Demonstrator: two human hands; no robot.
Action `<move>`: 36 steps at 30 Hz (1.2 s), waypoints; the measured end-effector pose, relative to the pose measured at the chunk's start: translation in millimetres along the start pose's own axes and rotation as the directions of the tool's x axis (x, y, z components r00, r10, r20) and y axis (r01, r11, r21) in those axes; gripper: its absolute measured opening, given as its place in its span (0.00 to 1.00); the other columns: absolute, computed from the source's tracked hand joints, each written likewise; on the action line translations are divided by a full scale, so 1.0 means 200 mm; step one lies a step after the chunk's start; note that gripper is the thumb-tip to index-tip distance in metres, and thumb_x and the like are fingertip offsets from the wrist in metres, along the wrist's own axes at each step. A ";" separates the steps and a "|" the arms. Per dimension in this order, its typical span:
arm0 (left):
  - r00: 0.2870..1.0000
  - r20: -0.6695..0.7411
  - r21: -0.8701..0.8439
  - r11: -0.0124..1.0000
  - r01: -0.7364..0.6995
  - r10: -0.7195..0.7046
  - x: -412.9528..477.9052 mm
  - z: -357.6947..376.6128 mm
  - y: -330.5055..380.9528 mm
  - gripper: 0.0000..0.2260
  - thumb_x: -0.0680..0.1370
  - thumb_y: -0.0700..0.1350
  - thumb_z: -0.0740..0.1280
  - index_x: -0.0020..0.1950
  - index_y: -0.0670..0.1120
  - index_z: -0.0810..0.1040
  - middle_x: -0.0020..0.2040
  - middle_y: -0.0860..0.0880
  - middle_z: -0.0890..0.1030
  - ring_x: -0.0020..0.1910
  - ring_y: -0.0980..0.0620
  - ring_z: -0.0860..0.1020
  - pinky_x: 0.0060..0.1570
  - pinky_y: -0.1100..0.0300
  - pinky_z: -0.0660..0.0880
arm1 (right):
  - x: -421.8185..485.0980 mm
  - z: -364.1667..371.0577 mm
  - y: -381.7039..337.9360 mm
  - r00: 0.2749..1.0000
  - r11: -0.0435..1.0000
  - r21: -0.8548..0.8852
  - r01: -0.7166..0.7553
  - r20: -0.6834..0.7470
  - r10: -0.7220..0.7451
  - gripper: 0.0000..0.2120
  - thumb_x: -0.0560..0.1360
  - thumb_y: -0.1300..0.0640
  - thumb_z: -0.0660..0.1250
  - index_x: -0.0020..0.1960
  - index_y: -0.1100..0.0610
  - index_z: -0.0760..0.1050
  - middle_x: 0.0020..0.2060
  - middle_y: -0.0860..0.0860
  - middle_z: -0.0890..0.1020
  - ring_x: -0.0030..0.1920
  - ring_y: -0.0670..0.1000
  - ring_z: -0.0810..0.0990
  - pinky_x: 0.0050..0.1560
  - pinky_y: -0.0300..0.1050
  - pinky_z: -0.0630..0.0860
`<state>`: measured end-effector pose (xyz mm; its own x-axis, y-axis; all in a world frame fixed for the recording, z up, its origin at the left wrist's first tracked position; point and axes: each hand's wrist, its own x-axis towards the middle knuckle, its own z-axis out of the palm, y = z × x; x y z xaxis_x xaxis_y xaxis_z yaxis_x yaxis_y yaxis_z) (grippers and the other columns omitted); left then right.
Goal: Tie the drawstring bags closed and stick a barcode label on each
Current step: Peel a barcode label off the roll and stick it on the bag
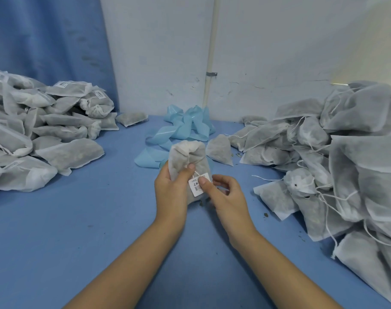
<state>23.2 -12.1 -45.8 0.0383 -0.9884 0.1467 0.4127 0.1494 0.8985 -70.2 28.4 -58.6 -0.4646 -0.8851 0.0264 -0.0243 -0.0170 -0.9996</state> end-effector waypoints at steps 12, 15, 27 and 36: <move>0.952 0.294 0.170 0.985 0.040 -0.090 0.00 -0.04 -0.04 0.07 0.73 0.44 0.72 0.50 0.47 0.81 0.45 0.50 0.85 0.45 0.53 0.83 0.45 0.61 0.79 | 0.03 -0.05 0.00 0.998 0.911 0.412 -0.010 0.061 -0.017 0.10 0.70 0.60 0.72 0.50 0.61 0.78 0.43 0.56 0.84 0.44 0.54 0.83 0.51 0.50 0.78; 0.944 0.291 0.165 0.980 0.108 -0.153 -0.02 -0.03 -0.05 0.07 0.74 0.45 0.71 0.50 0.45 0.83 0.46 0.46 0.85 0.46 0.49 0.83 0.50 0.55 0.79 | 0.03 -0.06 -0.01 0.999 0.898 0.440 -0.022 0.054 -0.002 0.17 0.65 0.55 0.74 0.51 0.62 0.78 0.45 0.59 0.84 0.45 0.57 0.82 0.53 0.53 0.78; 0.906 0.352 0.022 0.969 0.245 -0.237 0.01 -0.04 -0.07 0.10 0.75 0.47 0.69 0.51 0.44 0.82 0.47 0.46 0.85 0.48 0.49 0.84 0.45 0.59 0.81 | 0.04 -0.05 0.00 0.999 0.823 0.566 -0.042 0.048 0.019 0.13 0.65 0.57 0.73 0.47 0.62 0.78 0.41 0.56 0.84 0.42 0.52 0.82 0.46 0.42 0.80; 0.925 0.347 0.283 0.958 0.054 -0.155 -0.02 -0.02 -0.08 0.15 0.81 0.54 0.57 0.47 0.46 0.77 0.27 0.45 0.76 0.21 0.50 0.73 0.21 0.61 0.66 | 0.04 -0.04 0.00 1.000 0.898 0.441 0.015 0.010 -0.022 0.18 0.67 0.49 0.70 0.47 0.62 0.79 0.40 0.59 0.82 0.40 0.56 0.77 0.45 0.49 0.74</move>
<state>21.1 -11.4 -62.2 -0.3440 -0.9285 0.1400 0.1400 0.0967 0.9854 -81.5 25.8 -59.2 -0.4547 -0.8893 0.0485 0.3610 -0.2338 -0.9028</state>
